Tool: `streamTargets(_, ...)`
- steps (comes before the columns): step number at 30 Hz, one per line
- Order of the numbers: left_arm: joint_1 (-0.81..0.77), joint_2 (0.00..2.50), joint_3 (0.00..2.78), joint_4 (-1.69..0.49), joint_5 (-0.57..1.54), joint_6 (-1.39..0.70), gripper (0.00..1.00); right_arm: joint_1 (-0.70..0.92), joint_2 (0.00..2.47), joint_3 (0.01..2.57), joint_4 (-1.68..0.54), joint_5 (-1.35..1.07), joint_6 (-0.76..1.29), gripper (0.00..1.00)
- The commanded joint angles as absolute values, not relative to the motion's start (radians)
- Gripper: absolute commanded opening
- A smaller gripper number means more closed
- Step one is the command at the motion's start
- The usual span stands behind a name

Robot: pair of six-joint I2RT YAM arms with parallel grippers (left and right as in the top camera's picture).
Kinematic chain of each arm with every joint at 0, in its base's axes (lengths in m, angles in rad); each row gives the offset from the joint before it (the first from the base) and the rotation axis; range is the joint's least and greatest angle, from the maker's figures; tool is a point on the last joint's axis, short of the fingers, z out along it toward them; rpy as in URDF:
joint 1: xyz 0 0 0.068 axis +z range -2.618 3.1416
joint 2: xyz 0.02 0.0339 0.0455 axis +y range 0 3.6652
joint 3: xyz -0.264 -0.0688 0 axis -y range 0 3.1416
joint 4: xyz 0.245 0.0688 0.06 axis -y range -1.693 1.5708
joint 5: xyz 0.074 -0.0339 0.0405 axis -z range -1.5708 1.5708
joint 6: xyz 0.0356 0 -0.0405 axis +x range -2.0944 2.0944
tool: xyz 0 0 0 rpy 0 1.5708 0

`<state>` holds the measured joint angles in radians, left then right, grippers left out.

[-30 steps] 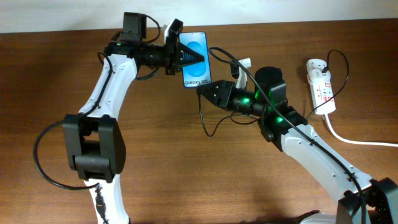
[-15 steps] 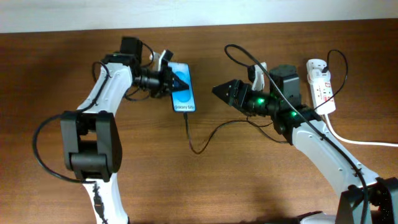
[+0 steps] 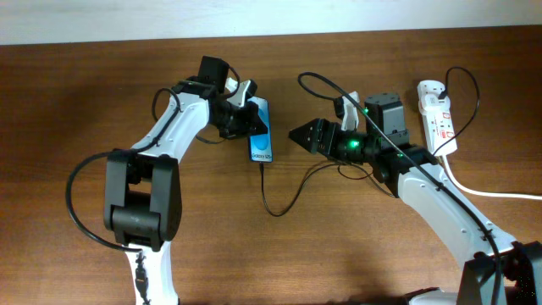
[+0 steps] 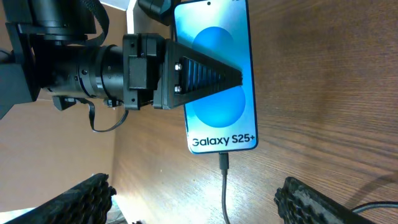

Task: Plug charger to phone and switch on socket
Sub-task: 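Lower the plugged phone flat onto the table with the left gripper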

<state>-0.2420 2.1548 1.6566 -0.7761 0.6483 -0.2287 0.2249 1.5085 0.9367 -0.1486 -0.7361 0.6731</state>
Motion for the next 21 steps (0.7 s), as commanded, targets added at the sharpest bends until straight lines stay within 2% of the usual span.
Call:
streamTargets(1,-0.241,2.145,1.645,-0.77,0.627,-0.247,0.0,0.222,1.512,0.948,-0.15,-0.756,0.653,0.89)
streamTargets(10,-0.242,2.194,1.598,-0.738,0.635,-0.265,0.0,0.222,1.512,0.948,-0.15,-0.751,0.642,0.89)
streamTargets(11,-0.242,2.194,1.598,-0.738,0.635,-0.265,0.02,0.222,1.512,0.948,-0.15,-0.751,0.642,0.88)
streamTargets(13,-0.242,2.194,1.598,-0.738,0.635,-0.265,0.12,0.222,1.512,0.948,-0.15,-0.748,0.639,0.89)
streamTargets(21,-0.242,2.194,1.598,-0.742,0.632,-0.265,0.21,0.222,1.512,0.948,-0.151,-0.74,0.639,0.88)
